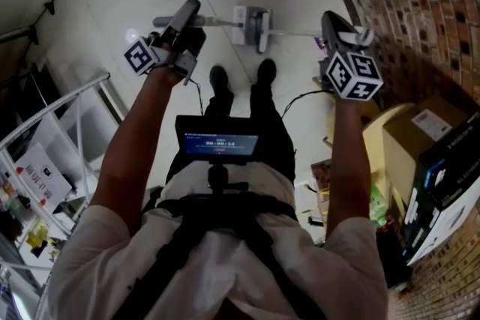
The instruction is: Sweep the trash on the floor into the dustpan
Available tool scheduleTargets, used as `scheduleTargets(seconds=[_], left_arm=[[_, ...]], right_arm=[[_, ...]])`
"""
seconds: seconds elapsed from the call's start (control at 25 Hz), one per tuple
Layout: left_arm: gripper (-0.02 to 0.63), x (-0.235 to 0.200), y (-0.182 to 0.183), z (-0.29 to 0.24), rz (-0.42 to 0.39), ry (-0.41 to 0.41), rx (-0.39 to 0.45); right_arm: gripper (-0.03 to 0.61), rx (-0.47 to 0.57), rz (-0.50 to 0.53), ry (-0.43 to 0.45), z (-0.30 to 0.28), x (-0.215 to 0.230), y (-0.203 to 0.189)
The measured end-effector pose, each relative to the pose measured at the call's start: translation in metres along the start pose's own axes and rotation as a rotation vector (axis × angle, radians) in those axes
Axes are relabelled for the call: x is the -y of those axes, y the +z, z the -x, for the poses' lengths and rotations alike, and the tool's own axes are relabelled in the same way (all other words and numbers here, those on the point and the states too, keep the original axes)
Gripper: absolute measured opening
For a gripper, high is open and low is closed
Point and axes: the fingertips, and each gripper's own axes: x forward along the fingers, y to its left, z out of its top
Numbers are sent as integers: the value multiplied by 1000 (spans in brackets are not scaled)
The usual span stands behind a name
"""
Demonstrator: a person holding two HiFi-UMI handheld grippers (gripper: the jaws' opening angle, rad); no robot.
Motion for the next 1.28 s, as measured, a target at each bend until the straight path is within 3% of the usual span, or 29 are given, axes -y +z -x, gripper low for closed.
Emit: scheduleTargets(seconds=[0.12, 0.24, 0.36, 0.92, 1.16, 1.28], left_arm=[[5, -1, 5, 3, 6, 6, 7], [7, 5, 19, 10, 19, -16, 27], [9, 7, 13, 7, 35, -45, 35], [14, 30, -13, -26, 68, -127, -24], [14, 19, -38, -52, 90, -102, -89], [14, 11, -55, -62, 96, -69, -109]], right_arm=[[8, 4, 46, 54, 10, -22, 3], [3, 13, 122, 50, 15, -34, 17], [3, 30, 166, 19, 32, -17, 34], [3, -53, 307, -367, 131, 146, 64], [2, -166, 402, -434, 102, 190, 33], [2, -212, 302, -512, 86, 226, -17]])
